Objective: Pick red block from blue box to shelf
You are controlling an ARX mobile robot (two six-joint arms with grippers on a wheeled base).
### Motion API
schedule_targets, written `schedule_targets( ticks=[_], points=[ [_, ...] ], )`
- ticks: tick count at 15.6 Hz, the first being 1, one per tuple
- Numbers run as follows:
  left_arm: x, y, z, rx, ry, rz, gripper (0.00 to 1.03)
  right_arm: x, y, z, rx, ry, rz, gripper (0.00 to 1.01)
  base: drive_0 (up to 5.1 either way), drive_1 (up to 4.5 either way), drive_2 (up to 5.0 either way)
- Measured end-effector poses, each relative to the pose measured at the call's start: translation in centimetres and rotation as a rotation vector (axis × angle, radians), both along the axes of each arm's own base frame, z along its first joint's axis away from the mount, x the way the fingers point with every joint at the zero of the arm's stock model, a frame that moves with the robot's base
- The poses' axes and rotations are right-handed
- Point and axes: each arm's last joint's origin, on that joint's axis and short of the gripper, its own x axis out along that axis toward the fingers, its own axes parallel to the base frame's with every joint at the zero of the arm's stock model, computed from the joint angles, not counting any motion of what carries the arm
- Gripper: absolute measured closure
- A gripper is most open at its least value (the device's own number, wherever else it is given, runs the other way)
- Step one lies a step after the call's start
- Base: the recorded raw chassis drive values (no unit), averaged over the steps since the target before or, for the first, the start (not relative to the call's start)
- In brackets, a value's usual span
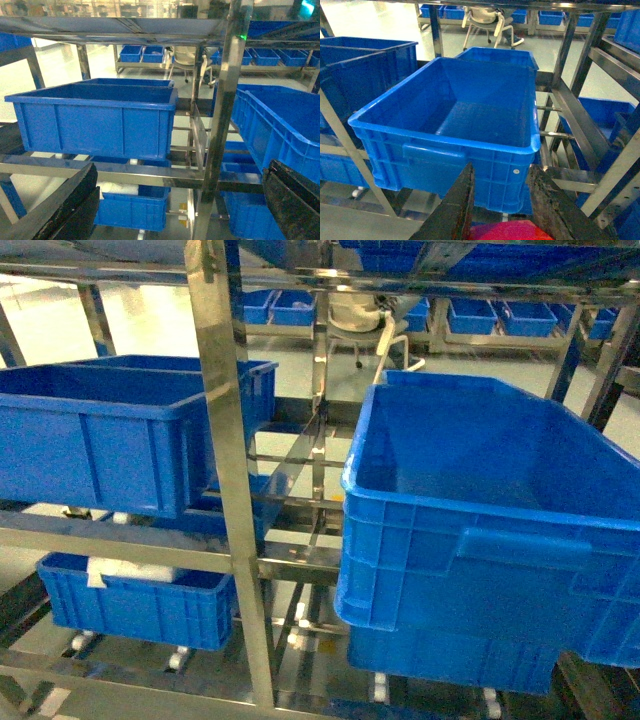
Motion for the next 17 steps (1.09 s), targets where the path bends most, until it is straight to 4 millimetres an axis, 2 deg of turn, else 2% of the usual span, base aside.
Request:
schedule_targets(
  ticks=[1, 17],
  points=[
    [0.00, 0.00, 0.07, 0.000, -0.007, 0.000, 0.05, -0.04, 0.00, 0.06, 0.000, -0.006, 0.000, 0.75, -1.6, -1.59, -1.6],
    [0.00, 0.00, 0.02, 0.000, -0.002, 0.000, 0.05, 0.01, 0.00, 0.00, 0.000, 0.000, 0.000, 0.75, 0.1, 4.40, -4.2]
  ],
)
